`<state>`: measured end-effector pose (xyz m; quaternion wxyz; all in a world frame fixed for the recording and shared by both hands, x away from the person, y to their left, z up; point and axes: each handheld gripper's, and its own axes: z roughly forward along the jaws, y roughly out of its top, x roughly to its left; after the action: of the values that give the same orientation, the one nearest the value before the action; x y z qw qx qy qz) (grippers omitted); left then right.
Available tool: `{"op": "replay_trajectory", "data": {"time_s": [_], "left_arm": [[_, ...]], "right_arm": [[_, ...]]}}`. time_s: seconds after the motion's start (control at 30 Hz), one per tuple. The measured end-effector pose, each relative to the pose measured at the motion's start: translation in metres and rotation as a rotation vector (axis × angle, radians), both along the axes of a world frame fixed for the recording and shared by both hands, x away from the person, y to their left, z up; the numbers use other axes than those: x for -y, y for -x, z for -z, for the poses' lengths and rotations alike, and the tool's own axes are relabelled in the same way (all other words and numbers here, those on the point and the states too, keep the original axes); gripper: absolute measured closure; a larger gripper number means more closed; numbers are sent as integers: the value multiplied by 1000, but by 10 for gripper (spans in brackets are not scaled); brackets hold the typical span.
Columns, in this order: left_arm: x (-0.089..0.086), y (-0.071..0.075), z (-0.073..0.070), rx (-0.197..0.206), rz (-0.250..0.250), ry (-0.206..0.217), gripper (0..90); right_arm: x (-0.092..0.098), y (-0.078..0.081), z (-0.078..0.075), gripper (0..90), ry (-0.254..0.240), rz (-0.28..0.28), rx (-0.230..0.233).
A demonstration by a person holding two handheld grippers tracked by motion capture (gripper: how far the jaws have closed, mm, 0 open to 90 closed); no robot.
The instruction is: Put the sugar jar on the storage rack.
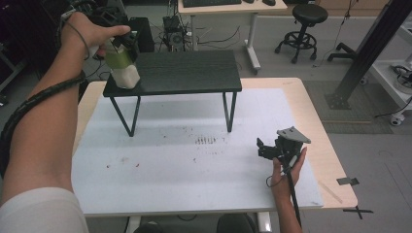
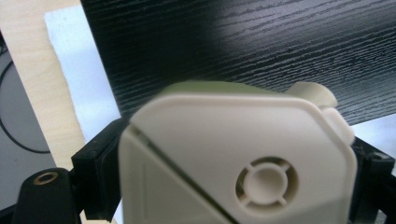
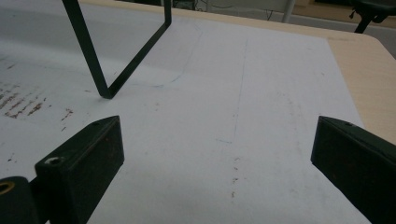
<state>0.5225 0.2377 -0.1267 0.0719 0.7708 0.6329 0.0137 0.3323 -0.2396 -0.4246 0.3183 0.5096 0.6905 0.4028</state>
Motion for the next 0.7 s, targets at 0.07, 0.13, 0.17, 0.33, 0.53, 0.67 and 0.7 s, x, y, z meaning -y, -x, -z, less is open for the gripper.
{"op": "replay_trajectory", "data": {"time_s": [0.07,0.13,0.17,0.33,0.53,0.67,0.7], "left_arm": [[0,2,-3,9,2,0,143],[-1,4,-6,21,5,-3,142],[-1,6,-8,27,5,1,141],[-4,13,-16,46,10,14,139],[-5,25,-22,65,13,3,137],[-10,34,-25,79,11,6,136],[-12,37,-25,80,12,7,135]], "right_arm": [[0,0,0,30,0,0,0],[0,0,0,30,1,0,0],[0,0,0,30,0,-1,0],[0,0,0,30,2,-3,0],[0,0,0,30,-1,-2,-1],[0,0,0,30,-1,-3,0],[0,0,0,30,-1,-4,0]]}}
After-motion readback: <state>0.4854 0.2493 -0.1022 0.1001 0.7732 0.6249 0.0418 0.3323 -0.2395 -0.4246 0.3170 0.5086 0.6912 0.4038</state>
